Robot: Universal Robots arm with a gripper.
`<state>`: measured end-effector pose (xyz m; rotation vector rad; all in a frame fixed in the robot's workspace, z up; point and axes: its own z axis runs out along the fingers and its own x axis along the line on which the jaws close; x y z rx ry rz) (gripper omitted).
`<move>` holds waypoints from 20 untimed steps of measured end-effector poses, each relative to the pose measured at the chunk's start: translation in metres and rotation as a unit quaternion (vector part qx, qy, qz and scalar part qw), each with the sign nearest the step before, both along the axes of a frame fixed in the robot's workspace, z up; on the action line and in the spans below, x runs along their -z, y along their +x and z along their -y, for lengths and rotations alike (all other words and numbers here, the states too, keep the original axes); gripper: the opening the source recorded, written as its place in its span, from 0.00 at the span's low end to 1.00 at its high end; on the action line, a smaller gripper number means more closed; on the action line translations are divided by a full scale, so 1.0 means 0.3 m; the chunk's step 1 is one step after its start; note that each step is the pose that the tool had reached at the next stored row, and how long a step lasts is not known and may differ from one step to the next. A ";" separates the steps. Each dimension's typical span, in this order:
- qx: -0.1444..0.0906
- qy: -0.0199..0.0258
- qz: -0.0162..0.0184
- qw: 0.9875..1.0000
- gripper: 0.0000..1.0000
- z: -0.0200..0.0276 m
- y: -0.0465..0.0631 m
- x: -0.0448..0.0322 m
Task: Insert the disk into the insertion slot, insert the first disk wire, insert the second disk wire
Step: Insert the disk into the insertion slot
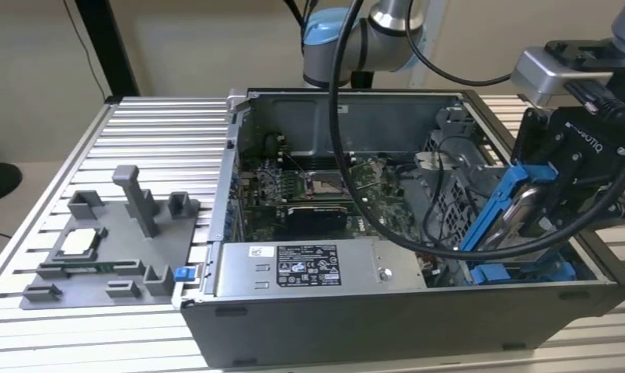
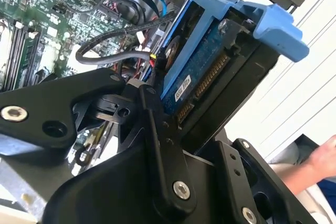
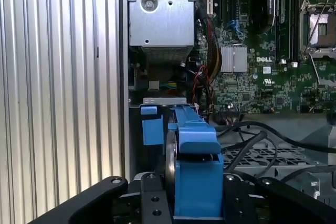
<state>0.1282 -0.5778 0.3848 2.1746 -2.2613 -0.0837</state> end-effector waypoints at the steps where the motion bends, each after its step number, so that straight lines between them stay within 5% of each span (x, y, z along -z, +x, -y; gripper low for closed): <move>1: 0.000 0.000 0.000 1.000 0.00 0.000 0.000 0.000; 2: 0.000 0.000 0.000 1.000 0.00 0.000 0.000 0.001; 3: 0.000 0.000 0.000 1.000 1.00 0.000 0.000 0.000; 15: 0.000 0.000 0.000 1.000 1.00 0.000 0.000 -0.001; 20: 0.000 0.000 0.000 1.000 1.00 0.000 0.000 -0.021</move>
